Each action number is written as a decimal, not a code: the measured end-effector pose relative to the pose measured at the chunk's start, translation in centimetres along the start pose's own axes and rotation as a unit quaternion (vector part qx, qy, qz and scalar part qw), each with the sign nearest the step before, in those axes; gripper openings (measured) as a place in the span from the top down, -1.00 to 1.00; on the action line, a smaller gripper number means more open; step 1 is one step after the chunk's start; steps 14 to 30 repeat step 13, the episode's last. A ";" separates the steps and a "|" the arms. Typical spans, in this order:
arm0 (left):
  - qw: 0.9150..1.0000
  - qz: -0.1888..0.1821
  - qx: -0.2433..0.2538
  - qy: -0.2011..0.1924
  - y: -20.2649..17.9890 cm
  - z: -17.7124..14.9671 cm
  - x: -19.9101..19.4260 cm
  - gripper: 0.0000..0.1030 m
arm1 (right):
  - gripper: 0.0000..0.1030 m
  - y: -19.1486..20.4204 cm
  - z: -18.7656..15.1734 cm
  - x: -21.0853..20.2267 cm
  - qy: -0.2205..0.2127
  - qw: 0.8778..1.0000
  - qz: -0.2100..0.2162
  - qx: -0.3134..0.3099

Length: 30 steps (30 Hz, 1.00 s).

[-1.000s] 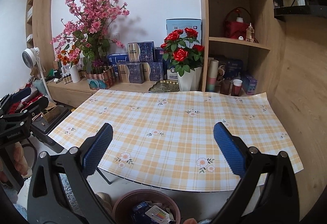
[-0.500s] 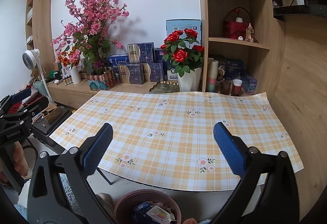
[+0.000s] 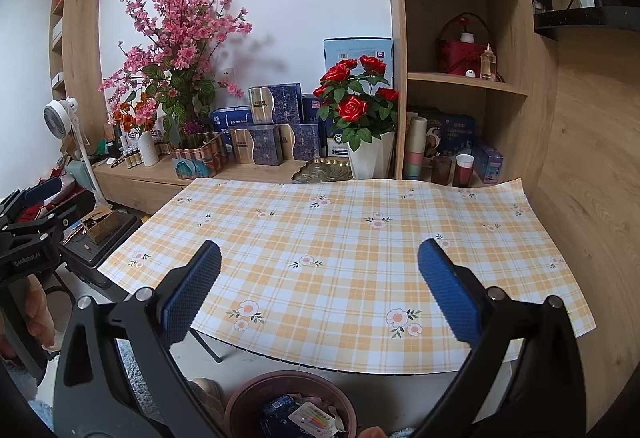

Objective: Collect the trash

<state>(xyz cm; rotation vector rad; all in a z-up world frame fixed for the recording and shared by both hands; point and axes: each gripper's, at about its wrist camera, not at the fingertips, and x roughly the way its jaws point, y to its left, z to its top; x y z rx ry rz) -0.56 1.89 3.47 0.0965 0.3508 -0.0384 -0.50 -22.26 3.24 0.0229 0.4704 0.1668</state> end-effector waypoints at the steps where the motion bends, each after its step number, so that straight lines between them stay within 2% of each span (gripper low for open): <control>1: 1.000 0.000 0.000 0.000 0.0 0.0 0.0 -0.89 | -0.89 0.0 0.0 0.0 0.000 1.000 0.000 0.000; 10: 1.000 0.011 0.003 -0.003 -0.1 0.0 -0.1 -0.89 | -0.89 0.3 0.1 -0.2 0.000 1.000 0.002 0.000; 30: 1.000 0.008 0.002 0.001 -0.1 -0.2 -0.1 -0.89 | -0.89 0.5 0.1 -0.2 0.002 1.000 0.002 0.000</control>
